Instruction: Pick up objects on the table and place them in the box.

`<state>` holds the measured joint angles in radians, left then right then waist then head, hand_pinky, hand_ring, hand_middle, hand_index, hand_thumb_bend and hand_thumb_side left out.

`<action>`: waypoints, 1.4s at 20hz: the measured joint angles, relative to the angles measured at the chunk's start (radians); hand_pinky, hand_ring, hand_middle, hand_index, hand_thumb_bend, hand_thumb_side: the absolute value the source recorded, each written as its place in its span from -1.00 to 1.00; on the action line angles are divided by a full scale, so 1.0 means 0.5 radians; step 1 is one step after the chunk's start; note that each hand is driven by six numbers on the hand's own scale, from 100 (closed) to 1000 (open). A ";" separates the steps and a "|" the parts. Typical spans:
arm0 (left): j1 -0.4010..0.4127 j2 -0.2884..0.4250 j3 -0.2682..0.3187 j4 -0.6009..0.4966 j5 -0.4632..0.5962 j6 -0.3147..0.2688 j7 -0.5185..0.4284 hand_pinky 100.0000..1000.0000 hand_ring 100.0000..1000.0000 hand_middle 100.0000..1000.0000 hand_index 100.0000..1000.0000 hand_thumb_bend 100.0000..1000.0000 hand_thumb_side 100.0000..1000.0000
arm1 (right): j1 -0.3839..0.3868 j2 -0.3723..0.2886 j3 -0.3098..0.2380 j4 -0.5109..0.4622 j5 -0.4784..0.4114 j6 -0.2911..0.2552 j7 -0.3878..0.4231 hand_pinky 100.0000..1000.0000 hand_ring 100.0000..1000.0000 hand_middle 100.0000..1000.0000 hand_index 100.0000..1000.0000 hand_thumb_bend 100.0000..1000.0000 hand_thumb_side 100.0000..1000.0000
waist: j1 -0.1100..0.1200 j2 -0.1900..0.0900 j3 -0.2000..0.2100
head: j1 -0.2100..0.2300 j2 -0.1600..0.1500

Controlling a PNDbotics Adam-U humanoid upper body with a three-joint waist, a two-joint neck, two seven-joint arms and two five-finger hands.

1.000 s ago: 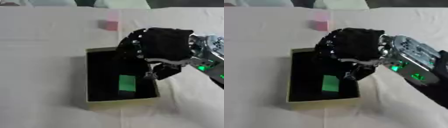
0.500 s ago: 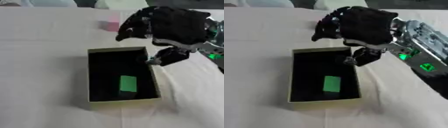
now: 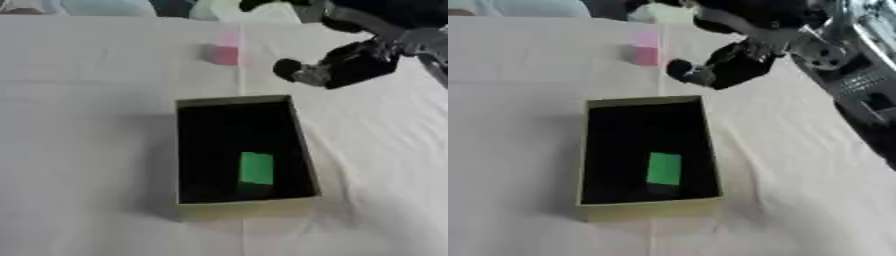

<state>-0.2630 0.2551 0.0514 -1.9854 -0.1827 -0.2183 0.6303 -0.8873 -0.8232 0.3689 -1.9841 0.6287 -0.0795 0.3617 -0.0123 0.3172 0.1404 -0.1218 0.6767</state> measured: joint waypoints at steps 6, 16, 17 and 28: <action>-0.125 0.358 0.004 0.000 -0.462 0.306 -0.200 0.69 0.48 0.57 0.82 0.32 0.60 | 0.016 0.000 -0.125 0.000 -0.067 0.071 -0.121 0.46 0.49 0.44 0.70 -0.44 -1.00 | 0.012 -0.050 -0.034 | 0.015 0.027; -0.426 0.748 -0.102 0.111 -0.899 0.584 -0.790 0.73 0.57 0.63 0.84 0.32 0.67 | 0.017 -0.002 -0.311 0.000 -0.211 0.082 -0.383 0.45 0.44 0.40 0.70 -0.64 -1.00 | 0.017 -0.073 -0.111 | 0.083 0.035; -0.458 0.768 -0.116 0.139 -0.908 0.585 -0.842 0.72 0.58 0.63 0.84 0.30 0.69 | 0.021 -0.003 -0.330 0.000 -0.232 0.083 -0.420 0.45 0.44 0.40 0.70 -0.71 -1.00 | 0.020 -0.073 -0.116 | 0.091 0.035; -0.801 0.865 -0.281 0.526 -0.993 0.470 -1.217 0.76 0.74 0.79 0.93 0.37 1.00 | 0.134 -0.020 -0.482 -0.002 -0.534 0.043 -0.823 0.50 0.38 0.36 0.65 -1.00 -0.92 | 0.071 -0.029 -0.215 | 0.206 0.032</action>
<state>-0.6637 0.6877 -0.0890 -1.7222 -0.6793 0.0166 0.0219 -0.8201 -0.8334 0.1279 -1.9853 0.3616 -0.0579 -0.0500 0.0231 0.3025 0.0331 -0.0187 0.6927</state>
